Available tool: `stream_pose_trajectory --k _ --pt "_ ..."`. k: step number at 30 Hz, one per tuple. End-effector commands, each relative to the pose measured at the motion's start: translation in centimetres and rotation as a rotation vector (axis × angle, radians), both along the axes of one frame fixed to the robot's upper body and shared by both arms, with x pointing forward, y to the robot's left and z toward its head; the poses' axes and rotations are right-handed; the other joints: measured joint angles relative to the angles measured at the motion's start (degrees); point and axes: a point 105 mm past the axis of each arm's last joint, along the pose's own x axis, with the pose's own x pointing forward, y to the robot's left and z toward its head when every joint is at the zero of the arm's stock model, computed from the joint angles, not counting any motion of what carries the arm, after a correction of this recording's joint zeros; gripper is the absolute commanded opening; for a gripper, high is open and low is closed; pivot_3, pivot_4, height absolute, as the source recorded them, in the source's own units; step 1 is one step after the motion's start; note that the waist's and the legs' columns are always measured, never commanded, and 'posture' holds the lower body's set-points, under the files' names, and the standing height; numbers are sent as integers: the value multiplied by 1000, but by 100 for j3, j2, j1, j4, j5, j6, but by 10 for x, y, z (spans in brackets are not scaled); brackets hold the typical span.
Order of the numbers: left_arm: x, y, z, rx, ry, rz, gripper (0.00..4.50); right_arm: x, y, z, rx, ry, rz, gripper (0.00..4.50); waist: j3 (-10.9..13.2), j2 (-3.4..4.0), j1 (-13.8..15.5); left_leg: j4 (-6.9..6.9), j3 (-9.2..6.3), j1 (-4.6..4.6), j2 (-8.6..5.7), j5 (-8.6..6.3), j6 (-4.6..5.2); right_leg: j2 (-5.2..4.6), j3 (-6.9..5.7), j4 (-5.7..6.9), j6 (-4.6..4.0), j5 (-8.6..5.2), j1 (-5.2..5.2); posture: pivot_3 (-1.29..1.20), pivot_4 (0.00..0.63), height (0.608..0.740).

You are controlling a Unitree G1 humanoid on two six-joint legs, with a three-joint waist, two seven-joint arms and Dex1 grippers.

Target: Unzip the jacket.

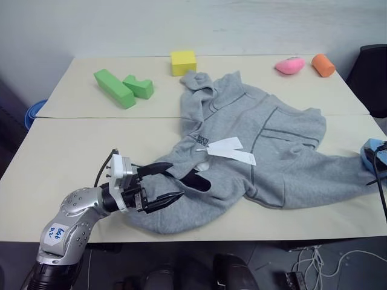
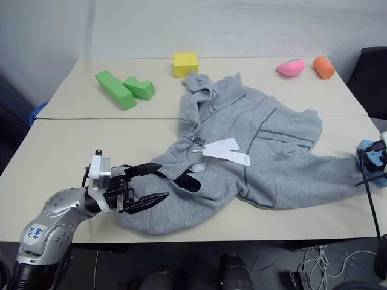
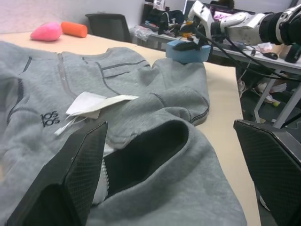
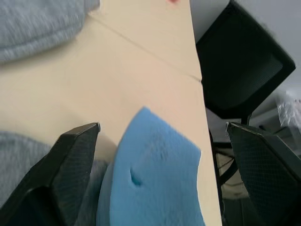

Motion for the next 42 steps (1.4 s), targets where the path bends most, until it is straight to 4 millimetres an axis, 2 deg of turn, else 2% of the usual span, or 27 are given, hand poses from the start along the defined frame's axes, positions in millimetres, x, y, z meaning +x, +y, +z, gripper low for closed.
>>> stream_pose_trajectory --k 1,4,7,11,14,17,19,21,23,26,28,32,34,38,41,42 --pt "-3 4 5 15 -40 10 4500 -19 -12 36 -43 -87 21 4483 1 1 8 -1 0 -1 0 0 0 0 0 -1 0 0 0 0 150 740" --pt "-4 7 5 20 -33 6 4500 -26 -5 37 9 -70 133 4483 2 0 -4 -4 -3 0 3 0 0 0 -2 -6 0 0 1 0 150 740" --pt "-10 10 5 48 -24 -11 4500 -33 25 35 -29 -12 365 4483 3 -2 -22 -6 -3 5 7 0 0 2 -2 -6 0 0 5 0 150 740" --pt "-28 10 -2 122 -4 -77 4500 -49 70 12 -69 161 621 4483 3 -1 -26 -18 0 11 11 -1 -3 2 -1 -7 0 0 3 0 150 740" --pt "-37 5 -7 137 9 -112 4500 -62 94 -10 -81 296 721 4483 3 0 -3 -17 -3 11 8 -1 -2 -3 -1 -9 0 0 5 0 150 740" --pt "-36 0 -9 120 9 -106 4500 -50 76 -11 -105 254 564 4483 3 0 17 -17 -6 13 2 -2 1 -9 -1 -10 6 4 11 0 150 740" --pt "-34 -2 -5 97 0 -98 4500 -43 47 -6 -17 210 384 4483 3 0 20 -16 -5 13 -5 0 4 -15 0 -9 6 4 8 0 150 740" --pt "-33 -3 -2 78 -4 -95 4500 -42 24 -6 37 207 251 4483 3 0 40 -15 -5 10 -4 1 5 -13 1 -8 5 4 5 0 150 740" --pt "-32 -3 0 73 -8 -93 4500 -41 14 -4 13 197 202 4483 3 0 72 -16 -6 9 0 0 3 -7 -2 -6 -3 0 2 0 150 740" --pt "-34 -4 6 36 25 -113 4500 -42 -16 -5 72 242 18 4483 5 4 71 -17 2 7 0 0 3 -4 1 -6 -5 -1 -3 0 150 740" --pt "-35 -4 7 32 30 -122 4500 -42 -28 -7 95 273 -60 4483 6 7 52 -13 7 8 -2 2 7 -7 5 -4 -4 -1 -2 0 150 740" --pt "-33 -3 9 38 23 -120 4500 -35 -36 -4 69 265 -144 4483 6 7 15 -11 4 10 1 3 6 -4 4 -2 -4 -1 -1 0 150 740" --pt "-32 -3 12 39 19 -119 4500 -32 -38 -8 124 270 -189 4483 6 9 -20 -12 5 7 0 3 5 -4 4 -2 -4 -1 -2 0 150 740" --pt "-33 -3 15 33 18 -110 4500 -29 -30 -22 288 321 -173 4483 6 9 -22 -12 3 6 1 3 4 -1 3 -4 -4 -1 -2 0 150 740" --pt "-34 -2 16 31 21 -93 4500 -26 -22 -23 367 334 -122 3914 6 9 -25 -12 2 5 1 3 4 -2 3 -4 -3 -1 -1 0 150 740" --pt "-34 -1 15 31 22 -86 4500 -26 -20 -21 396 324 -115 3513 6 9 -27 -12 2 5 1 3 4 -2 4 -4 -3 -1 -1 0 150 740"
